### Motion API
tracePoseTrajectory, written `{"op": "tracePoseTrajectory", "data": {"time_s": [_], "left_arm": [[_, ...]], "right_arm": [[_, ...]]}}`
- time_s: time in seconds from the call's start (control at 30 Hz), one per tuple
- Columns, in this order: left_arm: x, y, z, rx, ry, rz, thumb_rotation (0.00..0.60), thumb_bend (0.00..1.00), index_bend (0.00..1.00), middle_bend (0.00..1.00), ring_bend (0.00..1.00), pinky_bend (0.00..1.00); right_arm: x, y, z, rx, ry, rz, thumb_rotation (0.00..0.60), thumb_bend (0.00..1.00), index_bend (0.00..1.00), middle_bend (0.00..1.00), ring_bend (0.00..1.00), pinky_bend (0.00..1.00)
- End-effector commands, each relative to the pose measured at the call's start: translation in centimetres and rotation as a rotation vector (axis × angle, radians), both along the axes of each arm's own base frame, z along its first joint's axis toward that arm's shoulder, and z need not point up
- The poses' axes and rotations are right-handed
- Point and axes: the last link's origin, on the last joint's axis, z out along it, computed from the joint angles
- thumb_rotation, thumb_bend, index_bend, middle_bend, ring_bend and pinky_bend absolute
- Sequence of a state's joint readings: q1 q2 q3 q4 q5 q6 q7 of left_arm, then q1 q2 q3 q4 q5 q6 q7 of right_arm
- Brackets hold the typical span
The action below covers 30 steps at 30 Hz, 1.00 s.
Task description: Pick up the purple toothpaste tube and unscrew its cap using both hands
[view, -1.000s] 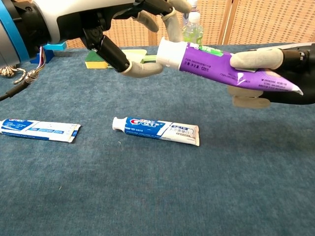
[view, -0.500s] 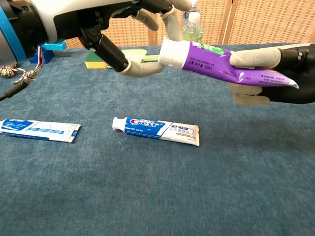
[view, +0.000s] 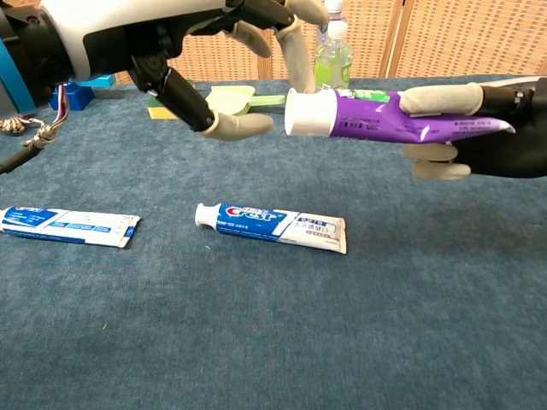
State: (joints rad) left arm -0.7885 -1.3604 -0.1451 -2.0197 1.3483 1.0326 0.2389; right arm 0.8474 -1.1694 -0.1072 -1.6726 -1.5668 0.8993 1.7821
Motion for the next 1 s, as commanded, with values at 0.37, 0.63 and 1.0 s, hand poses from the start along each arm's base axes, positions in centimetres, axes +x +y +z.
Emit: {"op": "tracePoseTrajectory", "data": {"time_s": [0.37,0.63,1.0], "left_arm": [[-1.0,-0.6,0.0,-0.008,0.009,0.017,0.600,0.33,0.53,0.08,0.00,0.14],[-1.7,-1.0,0.4,-0.001,0.015,0.028,0.600,0.33,0.53,0.08,0.00,0.14],[-2.3,-1.2,2.3,0.042,-0.017,0.039,0.600,0.33,0.50,0.08,0.00,0.14]], "right_arm": [[-0.4,-0.8,0.9,-0.024,-0.064,-0.135,0.600,0.45,0.96,0.74,0.80,0.84],[-0.3,-1.1,1.3,-0.020,-0.099,-0.170,0.600,0.45,0.96,0.74,0.80,0.84],[-0.9,-1.0,1.4,-0.017,-0.078,-0.166,0.600,0.45,0.96,0.74,0.80,0.84]]}}
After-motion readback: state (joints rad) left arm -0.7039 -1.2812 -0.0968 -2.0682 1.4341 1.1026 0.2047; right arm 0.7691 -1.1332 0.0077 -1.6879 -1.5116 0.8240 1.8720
